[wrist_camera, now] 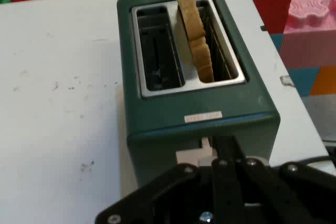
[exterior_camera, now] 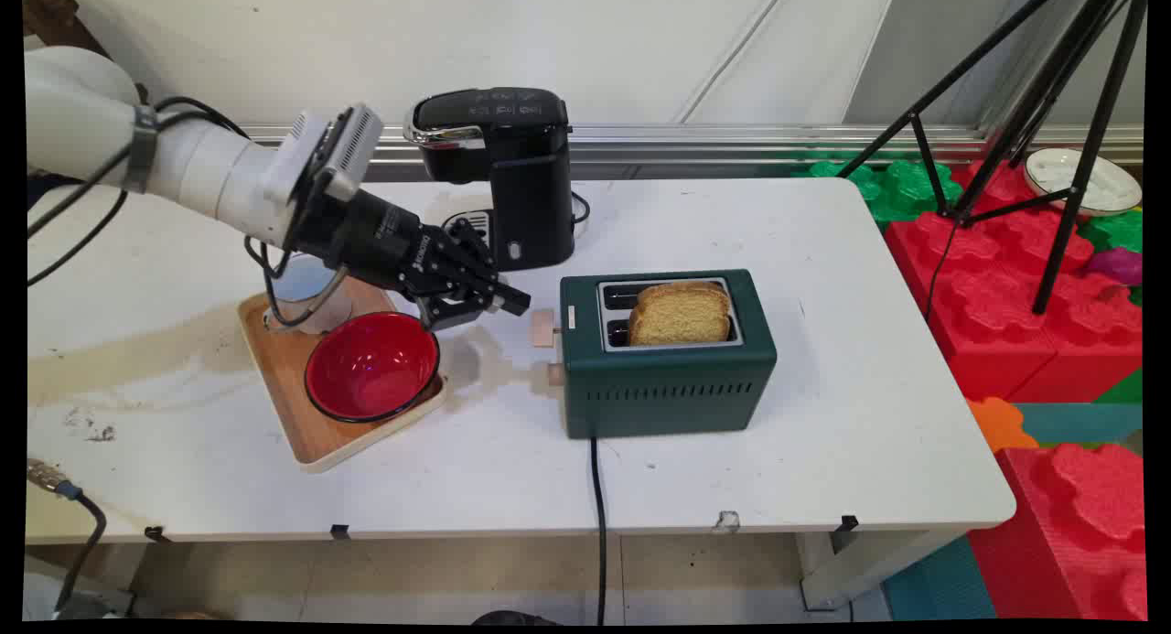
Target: Press the toaster switch
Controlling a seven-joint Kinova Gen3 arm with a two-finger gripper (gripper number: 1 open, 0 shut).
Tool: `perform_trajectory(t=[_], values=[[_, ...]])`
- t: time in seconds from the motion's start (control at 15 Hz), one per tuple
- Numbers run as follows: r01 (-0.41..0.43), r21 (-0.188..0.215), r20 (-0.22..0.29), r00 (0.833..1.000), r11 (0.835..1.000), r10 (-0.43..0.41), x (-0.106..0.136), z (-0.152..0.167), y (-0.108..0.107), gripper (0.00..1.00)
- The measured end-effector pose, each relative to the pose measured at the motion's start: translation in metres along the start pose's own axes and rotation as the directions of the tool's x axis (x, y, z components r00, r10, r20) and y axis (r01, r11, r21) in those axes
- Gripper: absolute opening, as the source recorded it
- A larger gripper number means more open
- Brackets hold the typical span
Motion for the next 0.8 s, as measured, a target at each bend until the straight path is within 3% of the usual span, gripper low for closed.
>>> perform_trajectory(t=[0.8], values=[[0.025,0.025,0.018,1.0,0.999,-0.026,-0.009,0.026,-0.004,0.0]])
